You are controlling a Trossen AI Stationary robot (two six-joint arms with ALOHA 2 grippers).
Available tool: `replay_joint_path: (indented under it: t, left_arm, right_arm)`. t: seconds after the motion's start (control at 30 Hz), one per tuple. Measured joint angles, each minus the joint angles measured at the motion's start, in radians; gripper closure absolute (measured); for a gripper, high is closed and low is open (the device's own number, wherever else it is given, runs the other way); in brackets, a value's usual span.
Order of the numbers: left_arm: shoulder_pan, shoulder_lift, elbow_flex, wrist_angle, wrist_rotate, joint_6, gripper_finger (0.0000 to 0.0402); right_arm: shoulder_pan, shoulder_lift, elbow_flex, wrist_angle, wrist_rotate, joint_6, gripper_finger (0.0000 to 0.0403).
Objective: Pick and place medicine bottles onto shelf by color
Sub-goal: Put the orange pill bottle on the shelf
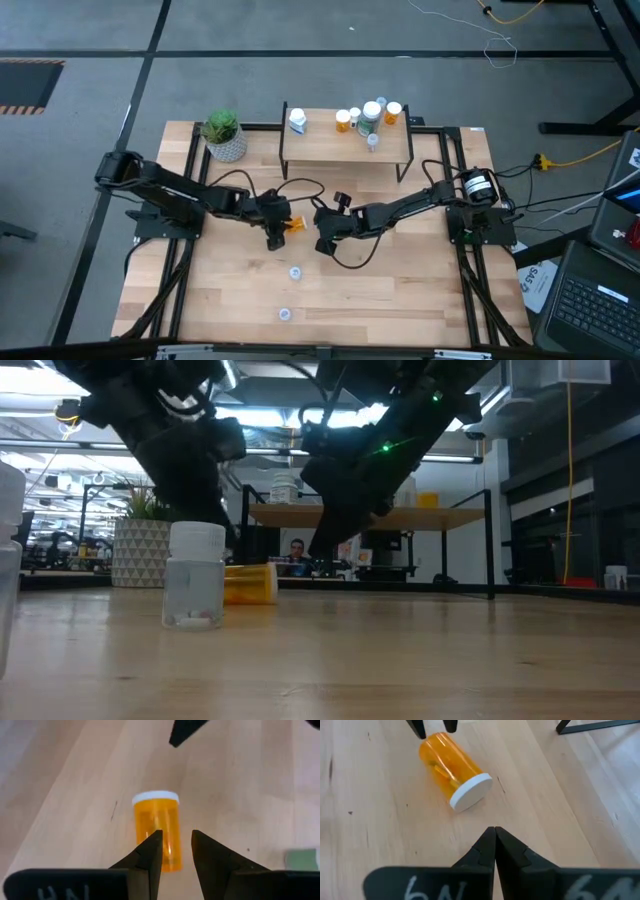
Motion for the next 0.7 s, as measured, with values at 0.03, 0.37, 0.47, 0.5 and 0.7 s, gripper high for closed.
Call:
replay_joint_path:
  t: [0.03, 0.37, 0.47, 0.5, 0.7]
  left_arm:
    - [-0.001, -0.004, 0.0, -0.011, 0.001, 0.0, 0.0303]
    - [-0.005, 0.004, -0.001, -0.129, -0.049, -0.007, 0.0303]
    - [-0.011, 0.004, -0.001, -0.133, -0.044, -0.01, 0.0303]
    - [-0.014, 0.004, -0.001, -0.139, -0.043, -0.015, 0.0303]
    - [-0.042, 0.014, 0.0, -0.136, -0.019, -0.034, 0.0303]
  right_arm:
    - [0.0, 0.0, 0.0, 0.002, -0.001, 0.0, 0.0392]
    - [-0.037, 0.011, 0.0, 0.024, -0.017, -0.004, 0.0391]
    - [-0.054, 0.04, 0.0, 0.047, -0.063, -0.004, 0.0391]
    - [-0.056, 0.05, -0.001, 0.042, -0.068, -0.005, 0.0391]
    - [-0.056, 0.065, -0.001, 0.089, -0.076, -0.009, 0.0391]
